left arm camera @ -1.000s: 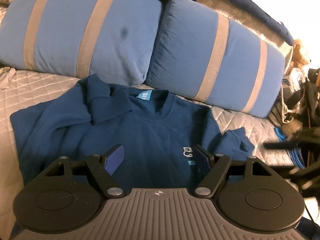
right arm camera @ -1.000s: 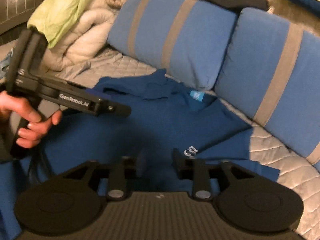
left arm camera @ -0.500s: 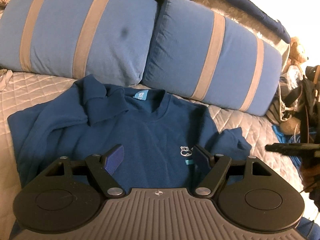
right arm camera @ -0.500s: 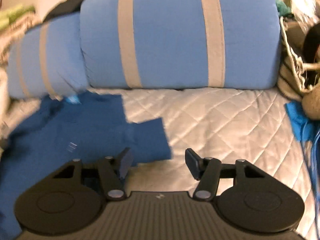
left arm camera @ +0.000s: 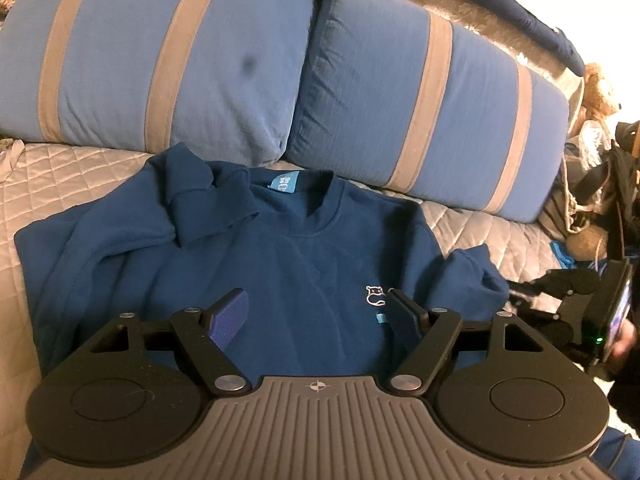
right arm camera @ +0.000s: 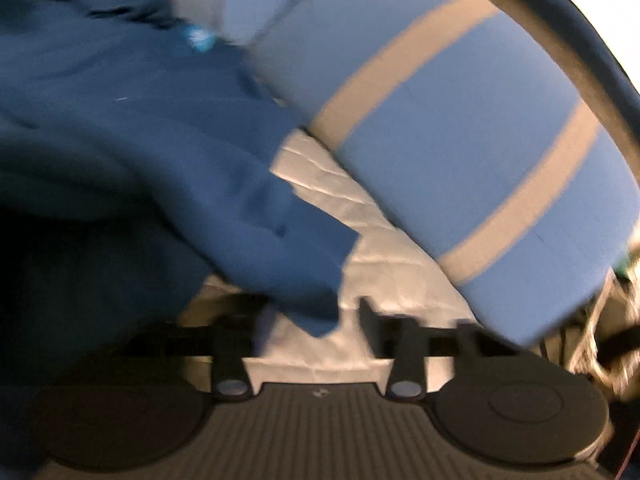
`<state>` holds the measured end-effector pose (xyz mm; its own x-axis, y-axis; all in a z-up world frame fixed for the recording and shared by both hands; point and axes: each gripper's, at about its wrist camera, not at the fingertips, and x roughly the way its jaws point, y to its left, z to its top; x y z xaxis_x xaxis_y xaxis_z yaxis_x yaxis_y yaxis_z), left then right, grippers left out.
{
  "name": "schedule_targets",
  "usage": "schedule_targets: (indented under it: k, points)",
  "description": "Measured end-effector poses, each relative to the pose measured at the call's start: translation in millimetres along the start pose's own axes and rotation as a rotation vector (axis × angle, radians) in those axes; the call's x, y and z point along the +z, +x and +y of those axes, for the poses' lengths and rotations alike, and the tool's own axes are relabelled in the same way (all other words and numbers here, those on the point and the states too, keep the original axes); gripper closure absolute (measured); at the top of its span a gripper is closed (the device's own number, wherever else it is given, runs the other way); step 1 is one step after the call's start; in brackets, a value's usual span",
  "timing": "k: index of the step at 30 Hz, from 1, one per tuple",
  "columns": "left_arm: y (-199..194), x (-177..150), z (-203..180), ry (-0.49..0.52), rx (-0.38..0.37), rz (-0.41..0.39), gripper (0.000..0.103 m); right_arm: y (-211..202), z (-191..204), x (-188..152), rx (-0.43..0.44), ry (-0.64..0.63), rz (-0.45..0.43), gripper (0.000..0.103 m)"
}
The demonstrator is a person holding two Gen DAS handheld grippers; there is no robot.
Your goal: Fold clothes
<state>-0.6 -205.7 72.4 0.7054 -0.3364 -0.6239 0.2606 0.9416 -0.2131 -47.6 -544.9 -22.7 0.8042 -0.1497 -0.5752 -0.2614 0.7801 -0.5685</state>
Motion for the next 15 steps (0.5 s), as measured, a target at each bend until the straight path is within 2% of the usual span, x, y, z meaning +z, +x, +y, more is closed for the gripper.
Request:
schedule_targets:
  k: [2,9,15]
  points:
    - [-0.4,-0.1,-0.3,0.000,0.000,-0.001,0.028,-6.5,-5.1,5.1,0.021,-0.015,-0.003,0.098]
    - [-4.1,0.1,-0.8,-0.001,-0.015,-0.012,0.028,-78.6,-37.3,1.0,-0.007,-0.094,0.017,0.100]
    - [-7.2,0.3,-1.7,-0.003,-0.027,-0.021,0.028,-144.4,-70.9,-7.0,0.078,-0.076,0.106,0.100]
